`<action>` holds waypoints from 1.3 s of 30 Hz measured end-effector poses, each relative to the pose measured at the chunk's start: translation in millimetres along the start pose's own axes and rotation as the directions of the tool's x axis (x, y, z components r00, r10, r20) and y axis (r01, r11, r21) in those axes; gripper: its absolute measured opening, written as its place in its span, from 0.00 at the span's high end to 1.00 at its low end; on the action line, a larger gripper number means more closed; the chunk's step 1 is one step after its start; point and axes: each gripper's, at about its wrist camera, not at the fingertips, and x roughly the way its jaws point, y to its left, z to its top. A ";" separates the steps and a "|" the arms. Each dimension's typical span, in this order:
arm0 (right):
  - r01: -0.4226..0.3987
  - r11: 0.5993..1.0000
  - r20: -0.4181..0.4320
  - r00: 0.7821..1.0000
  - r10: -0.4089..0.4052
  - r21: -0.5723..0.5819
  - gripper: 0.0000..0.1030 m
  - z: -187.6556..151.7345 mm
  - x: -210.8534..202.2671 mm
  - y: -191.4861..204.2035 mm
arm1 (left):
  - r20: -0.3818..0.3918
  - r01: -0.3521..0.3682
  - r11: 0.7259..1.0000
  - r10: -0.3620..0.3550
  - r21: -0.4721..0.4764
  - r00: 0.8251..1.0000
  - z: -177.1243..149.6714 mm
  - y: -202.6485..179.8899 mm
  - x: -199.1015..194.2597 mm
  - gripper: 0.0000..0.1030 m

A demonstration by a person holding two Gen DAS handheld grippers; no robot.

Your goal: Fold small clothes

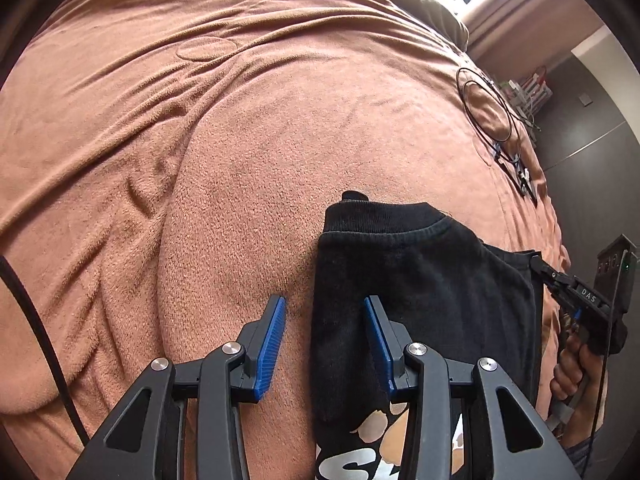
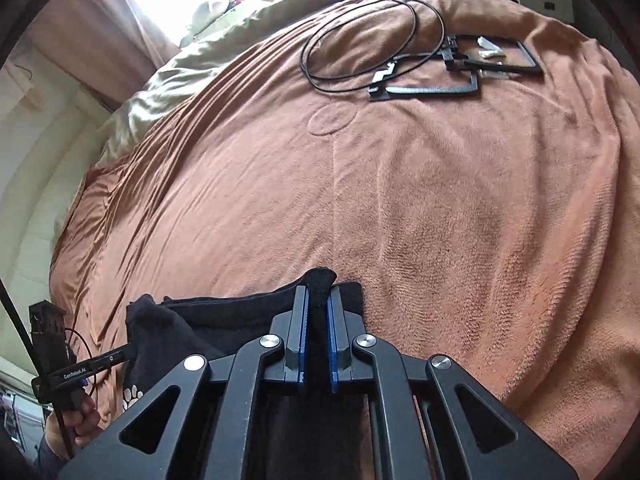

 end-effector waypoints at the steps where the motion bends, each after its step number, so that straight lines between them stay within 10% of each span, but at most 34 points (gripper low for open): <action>1: 0.002 1.000 -0.015 1.000 -0.002 0.015 0.96 -2.0 6.2 -2.6 | 0.006 -0.010 1.000 0.010 0.007 1.000 0.7 -0.8 1.3 0.62; 5: -0.026 0.999 -0.036 0.999 0.027 0.043 0.87 2.5 4.9 -4.5 | 0.006 -0.035 0.999 0.035 0.019 0.999 3.2 -3.3 1.5 0.64; 8: -0.038 0.999 -0.007 0.999 0.038 0.030 0.28 3.4 -16.3 -4.1 | -0.006 -0.025 0.999 0.025 0.031 1.000 0.6 -3.1 -2.2 0.64; 9: -0.050 0.999 0.007 0.999 0.049 0.021 0.26 2.2 -22.7 -4.0 | -0.012 -0.013 1.000 0.013 0.023 1.000 -1.5 -1.5 -3.2 0.64; 28: -0.273 0.957 -0.157 0.946 0.285 0.095 0.27 -22.8 -10.7 -32.9 | -0.050 0.141 0.988 -0.144 -0.060 0.988 -37.7 6.7 -12.5 0.65; 39: -0.401 0.908 -0.195 0.887 0.418 0.122 0.54 -2.1 21.1 -52.4 | -0.010 0.199 0.975 -0.201 -0.101 0.980 -14.7 12.7 4.6 0.77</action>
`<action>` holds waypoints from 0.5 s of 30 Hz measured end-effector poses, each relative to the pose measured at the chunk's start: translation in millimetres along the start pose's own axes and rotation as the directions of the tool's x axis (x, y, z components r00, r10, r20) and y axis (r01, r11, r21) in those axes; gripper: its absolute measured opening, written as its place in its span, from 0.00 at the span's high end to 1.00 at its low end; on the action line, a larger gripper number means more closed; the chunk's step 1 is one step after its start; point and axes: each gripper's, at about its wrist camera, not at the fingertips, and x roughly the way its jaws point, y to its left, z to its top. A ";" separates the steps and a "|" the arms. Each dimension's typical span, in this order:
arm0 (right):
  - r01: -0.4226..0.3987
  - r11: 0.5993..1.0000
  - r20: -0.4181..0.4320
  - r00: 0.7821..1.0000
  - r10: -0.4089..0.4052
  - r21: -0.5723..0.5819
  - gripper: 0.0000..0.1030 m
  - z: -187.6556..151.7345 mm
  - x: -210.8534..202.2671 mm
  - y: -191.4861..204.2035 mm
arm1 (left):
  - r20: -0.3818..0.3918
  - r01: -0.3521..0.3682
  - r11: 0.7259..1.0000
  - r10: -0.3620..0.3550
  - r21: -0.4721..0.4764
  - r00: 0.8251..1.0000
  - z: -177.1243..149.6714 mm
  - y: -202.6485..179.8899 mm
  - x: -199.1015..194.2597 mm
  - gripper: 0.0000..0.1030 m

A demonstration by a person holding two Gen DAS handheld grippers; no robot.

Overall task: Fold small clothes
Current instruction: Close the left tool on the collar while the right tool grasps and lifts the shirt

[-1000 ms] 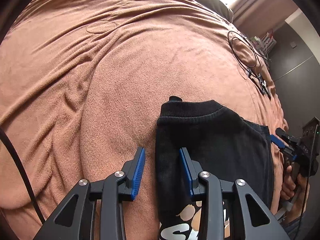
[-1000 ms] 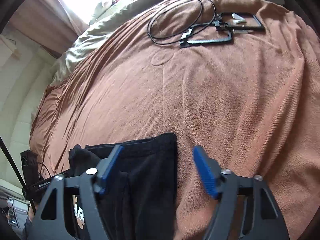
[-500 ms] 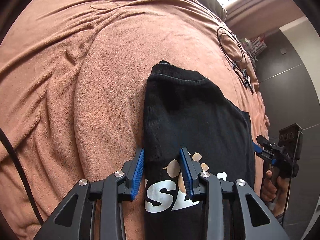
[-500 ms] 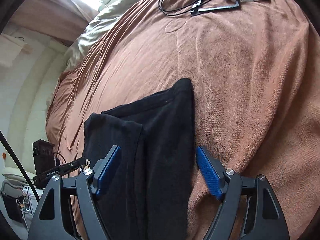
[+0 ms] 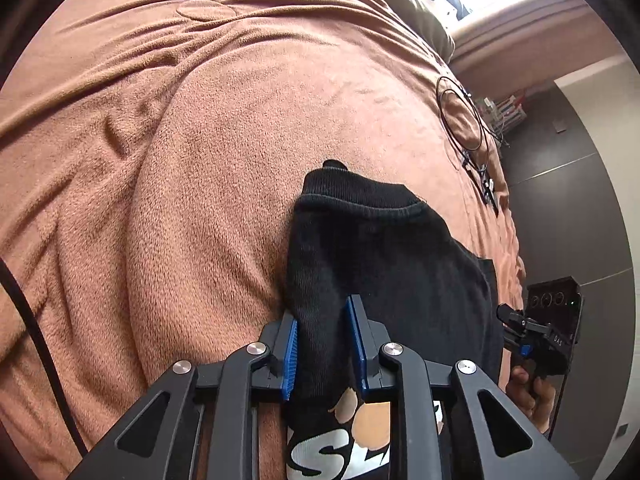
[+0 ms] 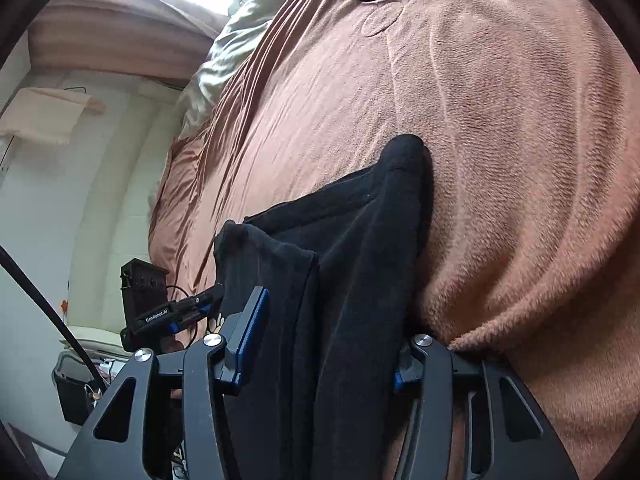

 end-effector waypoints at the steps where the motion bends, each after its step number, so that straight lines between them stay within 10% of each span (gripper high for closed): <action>1: 0.012 1.000 -0.001 1.000 -0.012 -0.016 0.54 2.0 3.5 2.4 | 0.004 0.001 1.000 -0.001 0.002 1.000 2.5 -0.5 1.6 0.78; 8: 0.187 0.972 0.004 0.982 -0.189 -0.142 0.83 -3.9 14.9 31.0 | 0.034 -0.042 0.999 0.041 0.031 0.999 8.4 -12.2 1.9 0.92; 15: 0.271 0.939 0.073 0.962 -0.262 -0.210 0.88 -11.1 -10.1 64.9 | 0.102 -0.012 0.997 0.004 0.075 0.995 4.3 -31.8 -34.3 0.94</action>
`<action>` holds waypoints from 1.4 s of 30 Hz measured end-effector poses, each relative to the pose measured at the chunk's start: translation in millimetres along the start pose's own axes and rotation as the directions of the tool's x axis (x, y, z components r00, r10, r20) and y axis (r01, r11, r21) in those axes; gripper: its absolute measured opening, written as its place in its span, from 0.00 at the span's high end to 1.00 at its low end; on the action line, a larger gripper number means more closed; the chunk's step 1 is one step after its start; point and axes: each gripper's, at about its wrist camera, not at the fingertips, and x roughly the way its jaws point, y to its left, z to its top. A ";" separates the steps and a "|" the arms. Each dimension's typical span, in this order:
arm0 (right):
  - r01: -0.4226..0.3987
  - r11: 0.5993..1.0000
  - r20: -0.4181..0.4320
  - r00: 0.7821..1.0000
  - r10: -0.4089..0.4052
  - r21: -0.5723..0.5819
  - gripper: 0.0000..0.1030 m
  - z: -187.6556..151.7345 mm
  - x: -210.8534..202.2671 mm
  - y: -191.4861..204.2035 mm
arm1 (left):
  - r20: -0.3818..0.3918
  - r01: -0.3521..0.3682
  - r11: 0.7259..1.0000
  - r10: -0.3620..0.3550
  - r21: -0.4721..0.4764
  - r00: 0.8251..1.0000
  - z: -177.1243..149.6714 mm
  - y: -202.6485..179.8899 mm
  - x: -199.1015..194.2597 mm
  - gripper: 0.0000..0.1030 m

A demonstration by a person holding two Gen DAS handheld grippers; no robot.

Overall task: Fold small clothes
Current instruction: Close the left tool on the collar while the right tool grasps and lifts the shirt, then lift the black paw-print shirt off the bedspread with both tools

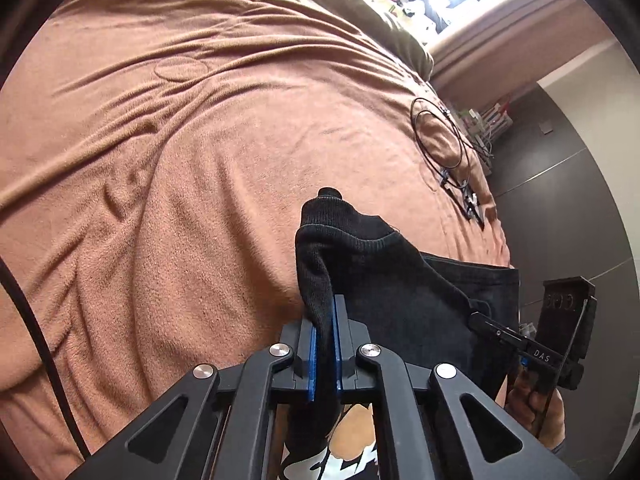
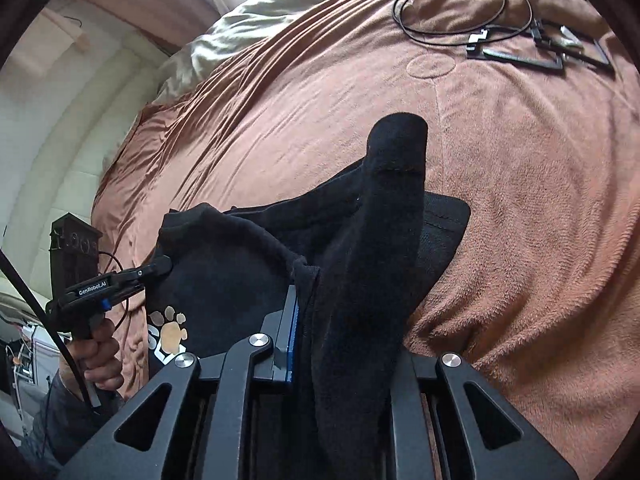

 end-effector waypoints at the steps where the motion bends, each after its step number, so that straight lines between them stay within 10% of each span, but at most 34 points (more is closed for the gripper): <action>1: 0.008 1.000 0.010 1.000 -0.008 -0.008 0.88 -0.6 -5.2 5.2 | 0.006 0.001 1.000 -0.002 0.008 1.000 0.4 -3.7 -4.9 0.94; 29: 0.178 0.976 0.306 0.943 -0.133 -0.124 0.88 -102.0 -251.0 122.2 | 0.169 0.207 0.952 -0.248 0.226 0.954 -31.1 -157.6 -204.3 0.95; 42: 0.327 0.940 0.435 0.864 -0.254 -0.098 0.89 -167.2 -394.1 144.6 | 0.124 0.314 0.877 -0.379 0.363 0.917 -55.7 -267.8 -240.4 0.95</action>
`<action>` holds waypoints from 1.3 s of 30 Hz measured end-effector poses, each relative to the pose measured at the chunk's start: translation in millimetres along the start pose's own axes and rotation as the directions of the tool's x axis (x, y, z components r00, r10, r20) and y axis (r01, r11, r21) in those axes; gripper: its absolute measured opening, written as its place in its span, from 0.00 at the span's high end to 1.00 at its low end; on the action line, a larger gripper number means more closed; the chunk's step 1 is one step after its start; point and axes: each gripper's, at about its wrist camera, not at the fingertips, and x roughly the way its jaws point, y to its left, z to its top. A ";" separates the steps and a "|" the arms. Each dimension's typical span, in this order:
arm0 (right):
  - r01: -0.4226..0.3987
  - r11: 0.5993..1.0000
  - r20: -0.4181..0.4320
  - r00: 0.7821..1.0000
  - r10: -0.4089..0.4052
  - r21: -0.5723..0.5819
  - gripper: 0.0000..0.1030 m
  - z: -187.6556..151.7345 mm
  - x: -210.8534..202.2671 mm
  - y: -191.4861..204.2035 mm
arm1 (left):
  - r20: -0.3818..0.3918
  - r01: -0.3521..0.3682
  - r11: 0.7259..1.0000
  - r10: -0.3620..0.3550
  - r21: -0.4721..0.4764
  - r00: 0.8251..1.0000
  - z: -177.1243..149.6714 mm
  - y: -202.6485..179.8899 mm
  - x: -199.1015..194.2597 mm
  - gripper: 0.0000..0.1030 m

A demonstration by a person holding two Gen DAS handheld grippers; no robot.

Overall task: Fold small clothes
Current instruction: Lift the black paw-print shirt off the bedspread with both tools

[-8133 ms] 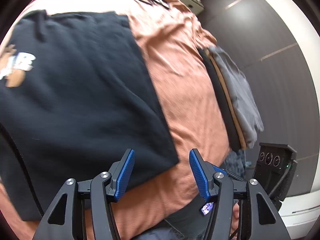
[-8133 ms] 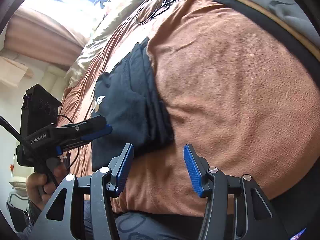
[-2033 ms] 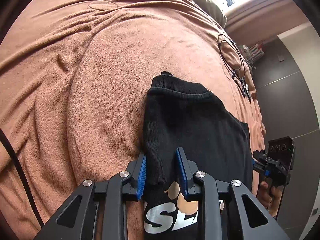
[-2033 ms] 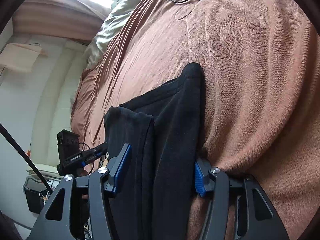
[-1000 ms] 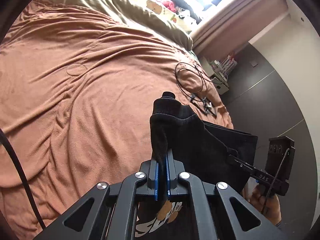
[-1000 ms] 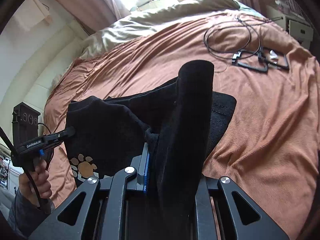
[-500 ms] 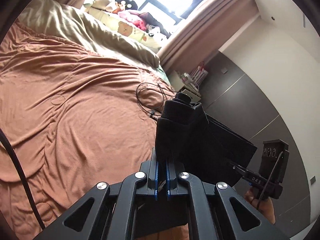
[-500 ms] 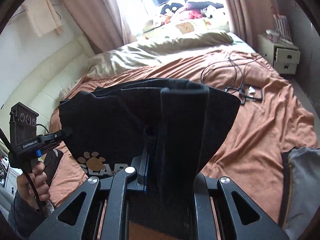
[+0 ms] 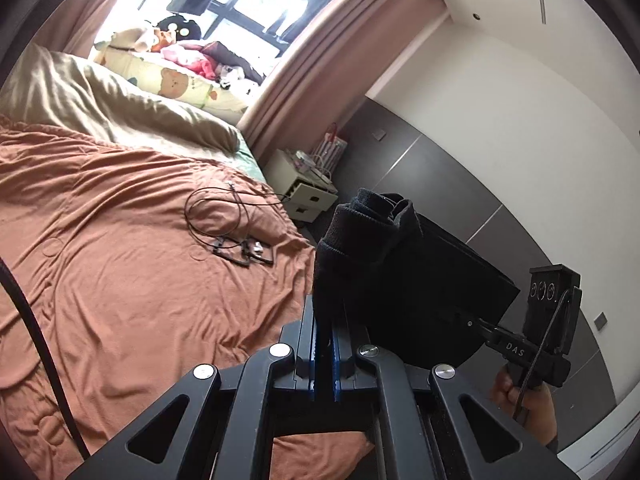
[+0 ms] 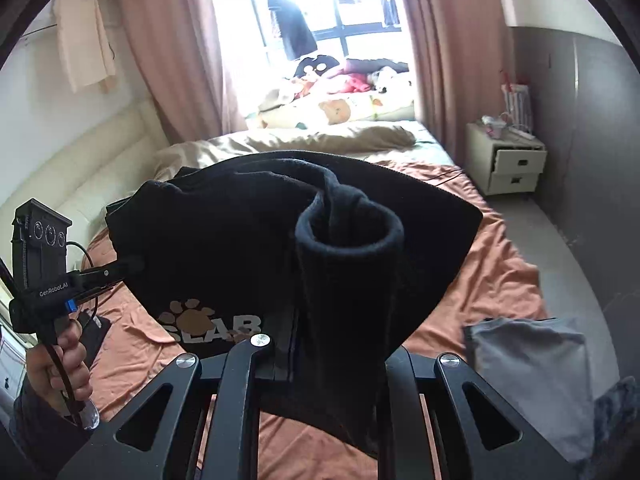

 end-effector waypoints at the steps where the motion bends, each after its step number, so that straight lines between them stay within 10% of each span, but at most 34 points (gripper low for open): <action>1: 0.011 1.000 0.006 1.000 -0.011 0.002 0.89 -2.9 -10.6 -3.6 | -0.004 0.012 1.000 -0.012 0.007 1.000 -0.9 -9.3 2.4 0.95; 23: 0.278 0.954 0.081 0.954 -0.288 0.114 0.89 -89.6 -188.8 3.6 | -0.176 0.284 0.954 -0.266 0.091 0.948 -70.5 -202.7 88.9 0.95; 39: 0.381 0.904 0.058 0.916 -0.398 0.195 0.89 -101.6 -194.1 -10.9 | -0.325 0.405 0.910 -0.358 0.090 0.875 -124.4 -268.5 181.2 0.95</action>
